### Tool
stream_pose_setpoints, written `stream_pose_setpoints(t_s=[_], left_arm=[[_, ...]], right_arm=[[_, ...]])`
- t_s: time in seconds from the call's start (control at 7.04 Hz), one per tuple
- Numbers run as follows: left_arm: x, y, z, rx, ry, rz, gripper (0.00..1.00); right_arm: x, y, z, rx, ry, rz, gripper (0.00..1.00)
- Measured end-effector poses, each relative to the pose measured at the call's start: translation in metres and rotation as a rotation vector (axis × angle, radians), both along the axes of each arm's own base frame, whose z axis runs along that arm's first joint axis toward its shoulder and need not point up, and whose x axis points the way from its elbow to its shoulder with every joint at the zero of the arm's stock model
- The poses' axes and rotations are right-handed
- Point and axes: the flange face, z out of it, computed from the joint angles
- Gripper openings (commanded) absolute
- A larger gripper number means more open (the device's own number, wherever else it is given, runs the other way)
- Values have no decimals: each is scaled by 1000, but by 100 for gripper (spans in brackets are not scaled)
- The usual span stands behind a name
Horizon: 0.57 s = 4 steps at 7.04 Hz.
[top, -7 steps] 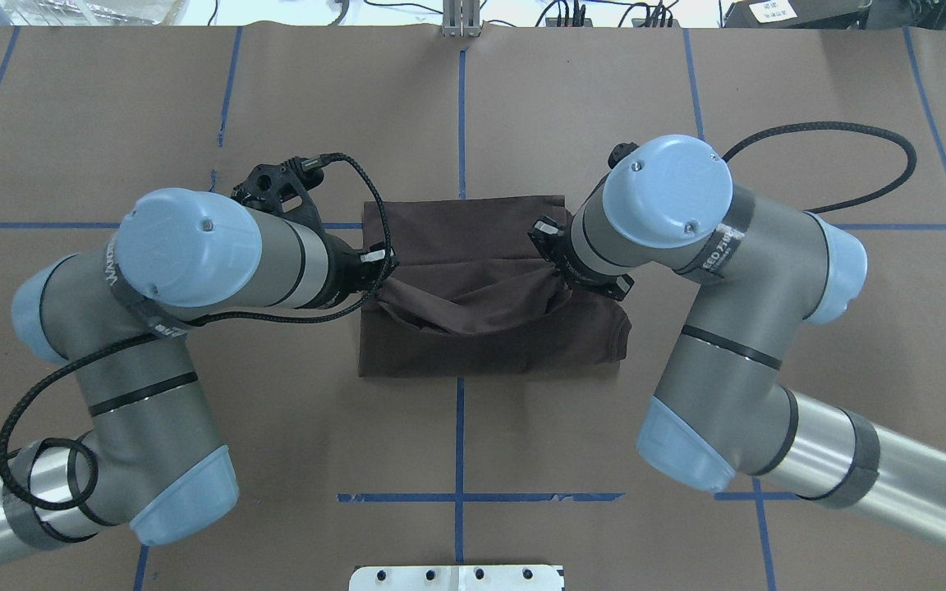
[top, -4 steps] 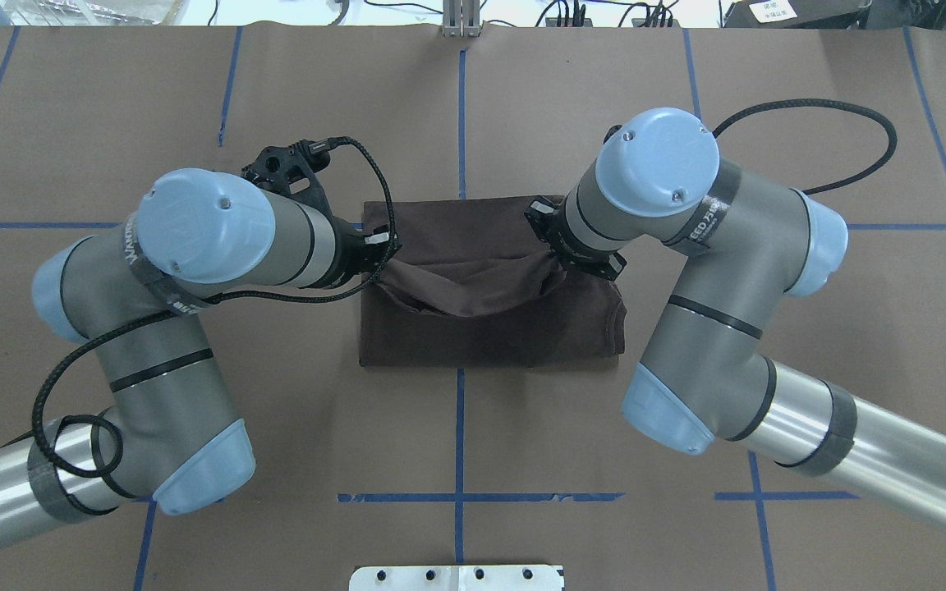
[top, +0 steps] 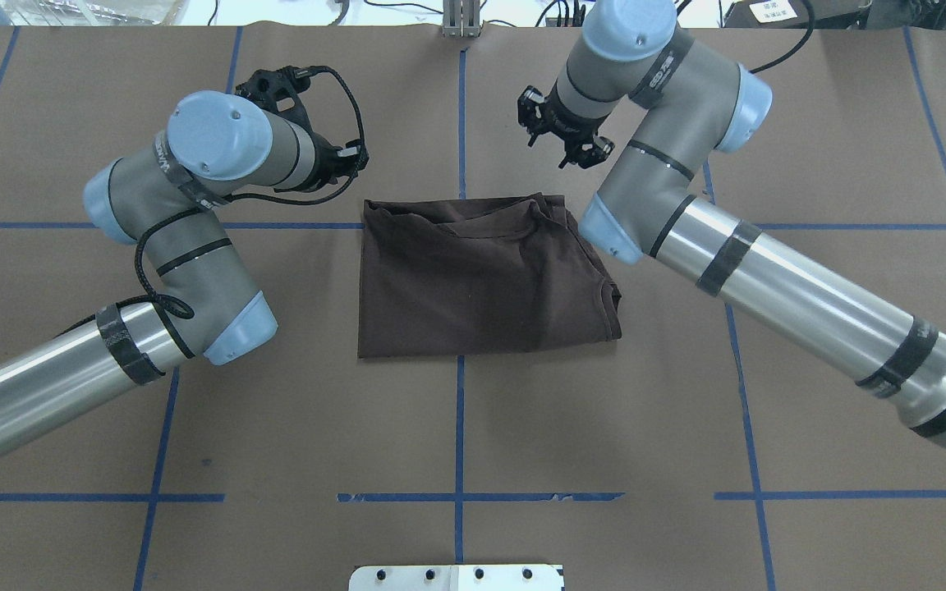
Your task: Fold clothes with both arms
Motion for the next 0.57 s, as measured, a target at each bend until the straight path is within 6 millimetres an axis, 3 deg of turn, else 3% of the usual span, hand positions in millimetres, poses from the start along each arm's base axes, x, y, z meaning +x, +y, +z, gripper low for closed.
stream_pose_setpoints(t_s=[0.14,0.43,0.57], left_arm=[[-9,-2,-4,-3,17,-16,53],[-19,10,-6,-2,42,-14,0],[-9,24,-10,-11,59,31,0]], right_arm=[[11,-6,3,0,-7,-6,100],[15,0,10,-4,-12,-8,99],[14,3,11,-3,-13,-11,99]])
